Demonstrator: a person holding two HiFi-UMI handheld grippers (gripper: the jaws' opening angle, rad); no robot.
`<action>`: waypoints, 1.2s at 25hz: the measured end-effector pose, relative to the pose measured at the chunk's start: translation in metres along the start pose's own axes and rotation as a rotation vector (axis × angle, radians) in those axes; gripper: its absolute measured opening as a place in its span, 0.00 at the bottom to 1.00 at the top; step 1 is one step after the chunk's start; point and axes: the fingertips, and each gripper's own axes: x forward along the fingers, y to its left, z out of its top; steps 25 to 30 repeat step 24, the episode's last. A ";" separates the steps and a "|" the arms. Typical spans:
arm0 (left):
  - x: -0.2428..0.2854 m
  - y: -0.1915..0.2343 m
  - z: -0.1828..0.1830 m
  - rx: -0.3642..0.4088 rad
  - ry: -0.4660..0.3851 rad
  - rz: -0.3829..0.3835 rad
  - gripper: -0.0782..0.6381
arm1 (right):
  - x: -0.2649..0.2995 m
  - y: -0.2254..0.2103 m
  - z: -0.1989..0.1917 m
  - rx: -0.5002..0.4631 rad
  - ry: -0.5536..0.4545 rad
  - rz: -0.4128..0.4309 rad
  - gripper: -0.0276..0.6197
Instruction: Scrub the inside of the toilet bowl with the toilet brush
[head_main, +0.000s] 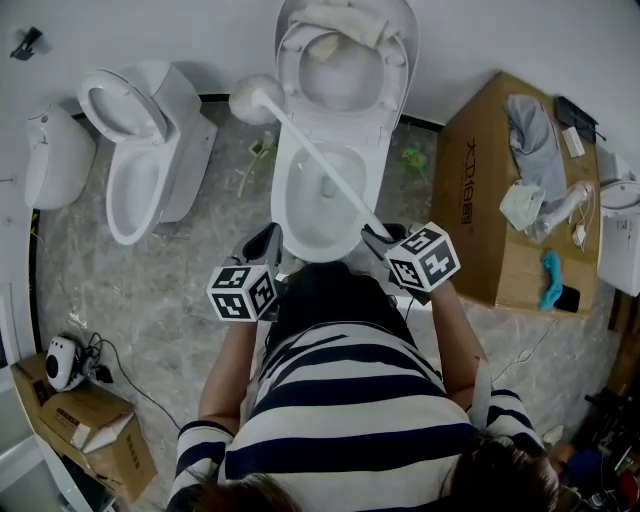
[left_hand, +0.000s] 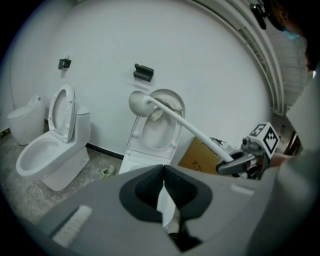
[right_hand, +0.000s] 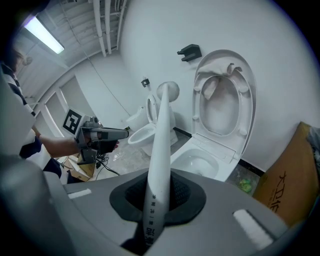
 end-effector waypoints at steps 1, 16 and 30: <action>0.000 -0.001 0.000 0.001 0.001 -0.001 0.11 | 0.000 0.000 0.001 -0.002 -0.002 -0.001 0.09; 0.002 -0.008 0.002 0.006 -0.009 -0.016 0.11 | -0.001 -0.004 -0.001 -0.005 0.005 -0.020 0.09; 0.001 -0.003 0.002 0.002 -0.006 -0.014 0.11 | 0.002 -0.003 0.003 -0.002 -0.009 -0.018 0.09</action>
